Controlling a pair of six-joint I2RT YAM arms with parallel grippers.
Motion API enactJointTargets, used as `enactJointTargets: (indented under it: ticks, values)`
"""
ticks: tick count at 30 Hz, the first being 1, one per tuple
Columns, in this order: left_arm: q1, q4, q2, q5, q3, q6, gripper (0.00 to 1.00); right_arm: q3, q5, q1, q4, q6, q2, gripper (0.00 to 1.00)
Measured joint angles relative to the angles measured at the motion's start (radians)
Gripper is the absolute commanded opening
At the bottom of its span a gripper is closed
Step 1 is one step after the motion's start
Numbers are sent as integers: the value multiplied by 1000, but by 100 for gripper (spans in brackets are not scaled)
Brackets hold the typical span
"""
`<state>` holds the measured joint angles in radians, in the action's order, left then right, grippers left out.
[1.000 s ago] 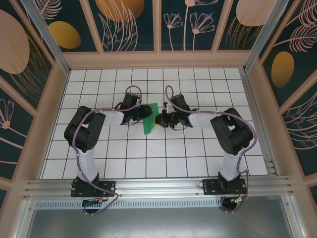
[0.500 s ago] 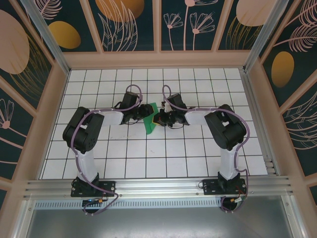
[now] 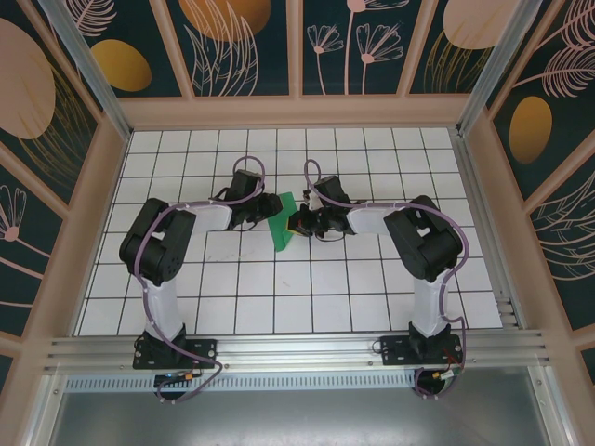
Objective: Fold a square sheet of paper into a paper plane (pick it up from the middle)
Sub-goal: Third fold the triangle at the center of the table.
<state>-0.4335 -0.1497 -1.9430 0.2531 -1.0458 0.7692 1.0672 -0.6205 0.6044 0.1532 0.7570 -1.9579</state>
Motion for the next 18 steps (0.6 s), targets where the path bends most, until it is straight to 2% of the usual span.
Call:
enactJointTargets:
  ticks: [18]
  values:
    - [0,13,-9,0,-8,-18,35,74,-14,16,36,-18,-59,0]
